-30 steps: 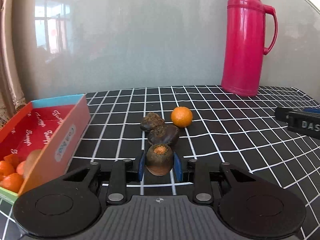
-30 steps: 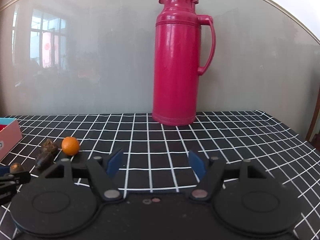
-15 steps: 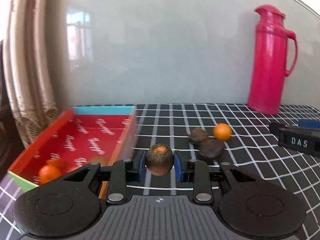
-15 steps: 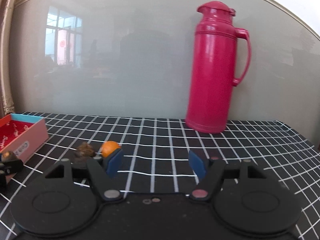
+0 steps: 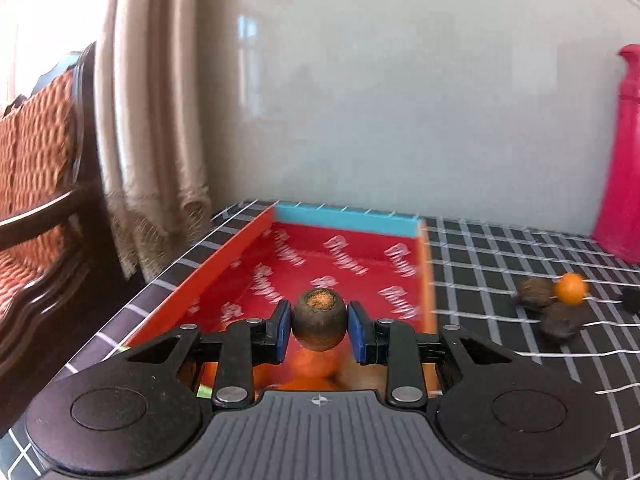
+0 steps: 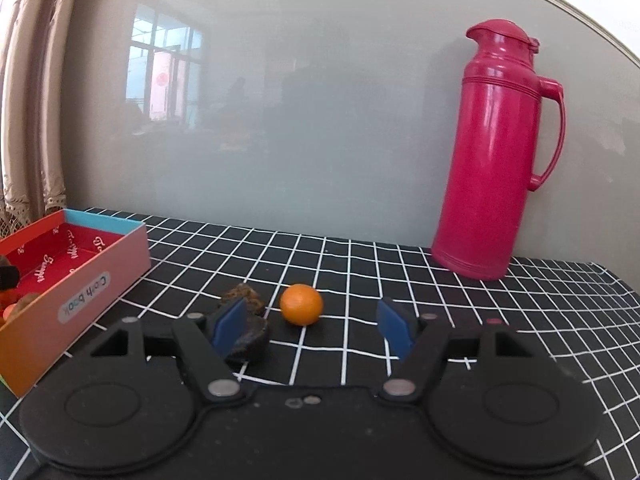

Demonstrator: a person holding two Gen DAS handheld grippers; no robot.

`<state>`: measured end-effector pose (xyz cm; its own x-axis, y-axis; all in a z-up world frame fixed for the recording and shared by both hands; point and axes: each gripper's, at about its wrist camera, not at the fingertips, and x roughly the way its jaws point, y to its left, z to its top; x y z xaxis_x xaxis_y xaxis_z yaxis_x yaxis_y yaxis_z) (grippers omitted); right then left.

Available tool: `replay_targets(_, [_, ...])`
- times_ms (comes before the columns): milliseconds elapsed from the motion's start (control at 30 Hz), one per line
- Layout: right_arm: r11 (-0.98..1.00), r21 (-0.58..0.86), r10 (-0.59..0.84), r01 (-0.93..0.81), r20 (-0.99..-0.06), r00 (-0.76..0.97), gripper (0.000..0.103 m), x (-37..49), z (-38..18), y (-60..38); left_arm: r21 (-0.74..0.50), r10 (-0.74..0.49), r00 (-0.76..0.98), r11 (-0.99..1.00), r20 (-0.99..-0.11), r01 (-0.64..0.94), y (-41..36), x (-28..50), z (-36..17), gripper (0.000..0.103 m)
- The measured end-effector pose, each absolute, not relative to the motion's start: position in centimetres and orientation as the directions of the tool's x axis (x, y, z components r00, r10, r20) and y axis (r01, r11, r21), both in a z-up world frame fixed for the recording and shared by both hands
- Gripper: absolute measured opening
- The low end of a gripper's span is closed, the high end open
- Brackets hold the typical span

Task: Organize fruits
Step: 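Carry the brown fruit with the left gripper into the red box and release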

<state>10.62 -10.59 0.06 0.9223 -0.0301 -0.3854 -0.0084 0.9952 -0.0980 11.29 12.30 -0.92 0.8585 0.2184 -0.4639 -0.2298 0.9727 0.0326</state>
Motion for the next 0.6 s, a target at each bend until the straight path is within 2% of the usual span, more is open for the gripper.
replay_targets(67, [0.994, -0.104, -0.030, -0.011, -0.380, 0.925, 0.071, 10.5, 0.2, -10.6, 0.024, 0.241, 0.855, 0.965, -0.458, -0.260, 12.9, 11.2, -1.1, 0.031])
replay_targets(100, [0.994, -0.107, -0.031, -0.011, -0.380, 0.925, 0.071, 10.4, 0.3, -10.7, 0.032, 0.254, 0.857, 0.963, -0.448, -0.269, 13.0, 11.0, -1.0, 0.046])
replay_targets(133, [0.994, -0.107, -0.031, -0.011, -0.378, 0.925, 0.071, 10.3, 0.3, -10.8, 0.030, 0.260, 0.864, 0.961, -0.431, -0.274, 13.1, 10.7, -0.8, 0.080])
replay_targets(167, [0.994, -0.106, -0.030, -0.011, -0.377, 0.926, 0.071, 10.2, 0.4, -10.9, 0.024, 0.267, 0.876, 0.959, -0.401, -0.281, 13.2, 10.2, -0.6, 0.092])
replay_targets(200, [0.994, -0.108, -0.032, -0.010, -0.375, 0.926, 0.071, 10.2, 0.5, -11.0, 0.034, 0.276, 0.885, 0.958, -0.375, -0.284, 13.1, 9.7, -0.3, 0.098])
replay_targets(600, [0.991, -0.129, -0.026, -0.024, -0.376, 0.926, 0.074, 9.1, 1.0, -11.2, 0.081, 0.244, 0.904, 0.970, -0.352, -0.230, 11.7, 7.8, 0.6, 0.098])
